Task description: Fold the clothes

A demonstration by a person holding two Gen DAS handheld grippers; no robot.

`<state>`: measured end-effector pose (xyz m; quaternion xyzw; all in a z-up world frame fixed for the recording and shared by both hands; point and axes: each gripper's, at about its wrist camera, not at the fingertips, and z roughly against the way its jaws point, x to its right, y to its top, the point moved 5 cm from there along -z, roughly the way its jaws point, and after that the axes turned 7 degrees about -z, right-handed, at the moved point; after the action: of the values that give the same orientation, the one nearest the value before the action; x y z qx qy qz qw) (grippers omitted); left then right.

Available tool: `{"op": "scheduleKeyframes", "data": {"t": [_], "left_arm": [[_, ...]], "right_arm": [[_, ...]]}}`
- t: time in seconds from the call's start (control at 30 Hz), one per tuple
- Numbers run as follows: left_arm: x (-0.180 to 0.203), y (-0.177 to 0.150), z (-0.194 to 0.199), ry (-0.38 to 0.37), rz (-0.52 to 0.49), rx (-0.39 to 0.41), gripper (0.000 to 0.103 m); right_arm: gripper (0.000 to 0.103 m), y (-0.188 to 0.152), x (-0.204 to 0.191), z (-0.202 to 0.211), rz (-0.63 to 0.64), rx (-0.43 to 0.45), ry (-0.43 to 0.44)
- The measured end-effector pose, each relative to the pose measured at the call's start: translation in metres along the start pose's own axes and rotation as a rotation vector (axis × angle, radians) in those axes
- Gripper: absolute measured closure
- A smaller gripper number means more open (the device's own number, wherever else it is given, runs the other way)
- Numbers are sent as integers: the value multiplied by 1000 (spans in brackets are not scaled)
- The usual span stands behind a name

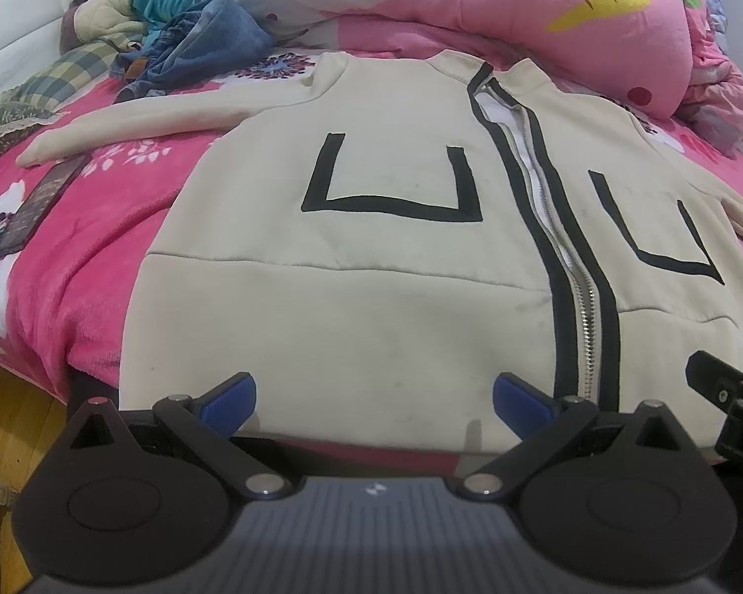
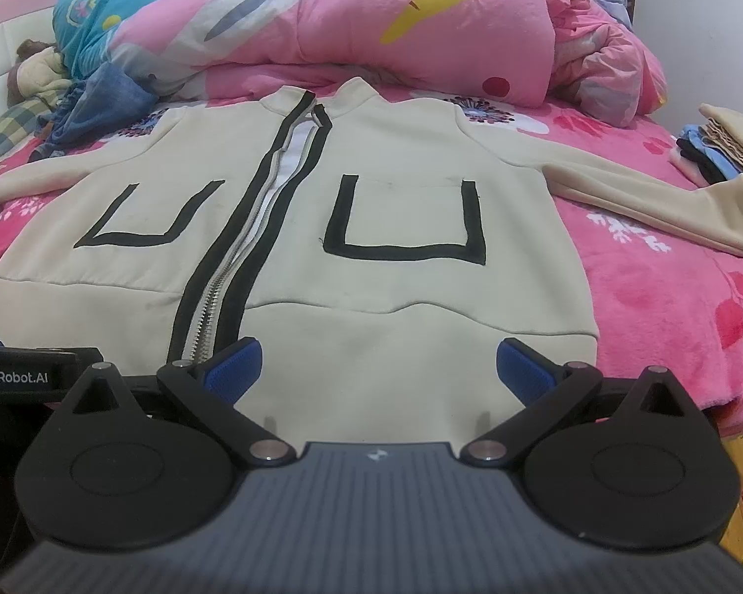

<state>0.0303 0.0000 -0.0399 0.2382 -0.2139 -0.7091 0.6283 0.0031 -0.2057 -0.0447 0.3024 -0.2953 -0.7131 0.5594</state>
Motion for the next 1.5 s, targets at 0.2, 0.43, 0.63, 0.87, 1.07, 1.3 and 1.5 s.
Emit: {"op": "scheduleKeyframes", "data": {"t": [0.2,0.43,0.63,0.87,1.07,1.3,1.5], "left_arm": [[-1,-1,-1,-1,0,-3,1],[-1,-1,-1,-8,5,-1,1],[-2,-2,3,-5,3,3,1],[0,-2,3,-1,-7,5,1],[-1,-2,1,3,-12,5,1],[2,-4,1,7,-12,5,1],[3,-2,2,6,-16,2,1]], "right_arm": [[1,-2,-1,0,2,0,3],[1,0,0,2,0,1,3],[1,0,2,2,-5,3,5],[1,0,4,3,-10,4,4],[1,-1,4,2,-12,4,2],[1,-1,5,1,-13,3,3],[1,-4,3,1,-12,4,1]]}}
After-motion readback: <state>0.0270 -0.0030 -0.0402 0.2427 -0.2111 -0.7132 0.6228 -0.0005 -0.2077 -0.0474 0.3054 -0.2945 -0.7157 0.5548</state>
